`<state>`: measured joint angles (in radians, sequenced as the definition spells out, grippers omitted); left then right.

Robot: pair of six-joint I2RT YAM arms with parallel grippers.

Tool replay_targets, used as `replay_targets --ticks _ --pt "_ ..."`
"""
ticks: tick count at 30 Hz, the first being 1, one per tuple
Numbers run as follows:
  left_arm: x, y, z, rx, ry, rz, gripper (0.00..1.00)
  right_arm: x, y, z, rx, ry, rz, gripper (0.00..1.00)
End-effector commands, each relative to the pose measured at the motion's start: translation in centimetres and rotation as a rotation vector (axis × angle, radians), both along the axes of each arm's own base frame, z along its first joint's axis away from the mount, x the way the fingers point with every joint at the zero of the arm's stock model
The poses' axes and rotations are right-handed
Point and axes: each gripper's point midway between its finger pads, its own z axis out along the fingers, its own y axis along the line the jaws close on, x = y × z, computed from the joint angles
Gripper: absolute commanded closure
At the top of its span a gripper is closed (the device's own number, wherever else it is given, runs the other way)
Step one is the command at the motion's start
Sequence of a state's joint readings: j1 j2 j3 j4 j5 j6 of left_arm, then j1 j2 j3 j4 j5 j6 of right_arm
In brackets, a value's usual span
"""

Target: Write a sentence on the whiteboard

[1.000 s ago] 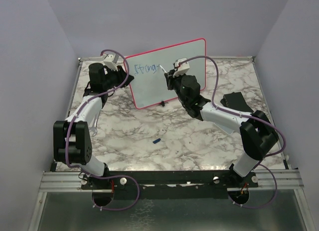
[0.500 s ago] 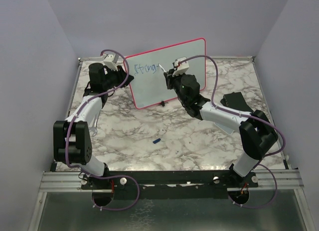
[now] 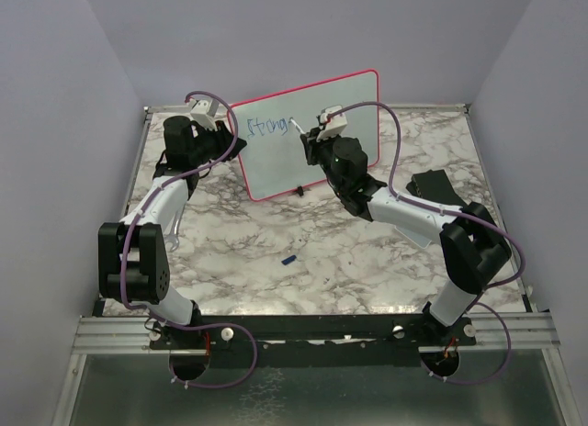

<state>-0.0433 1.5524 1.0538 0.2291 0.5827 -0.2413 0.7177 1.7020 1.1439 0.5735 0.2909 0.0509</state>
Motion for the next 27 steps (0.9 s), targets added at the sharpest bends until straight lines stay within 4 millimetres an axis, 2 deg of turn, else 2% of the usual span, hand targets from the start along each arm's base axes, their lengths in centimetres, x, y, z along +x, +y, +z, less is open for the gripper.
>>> replay_targets --ticks 1,19,27 --pt "-0.1 -0.1 0.2 0.018 0.008 0.004 0.89 0.2 0.2 -2.0 -0.045 0.044 0.022 0.99" --pt "-0.1 0.0 0.1 0.018 0.008 0.006 0.89 -0.6 -1.0 -4.1 -0.067 0.084 -0.005 0.99" --pt "-0.2 -0.1 0.1 0.018 0.009 0.006 0.89 -0.3 -2.5 -3.1 -0.055 0.058 -0.086 0.99"
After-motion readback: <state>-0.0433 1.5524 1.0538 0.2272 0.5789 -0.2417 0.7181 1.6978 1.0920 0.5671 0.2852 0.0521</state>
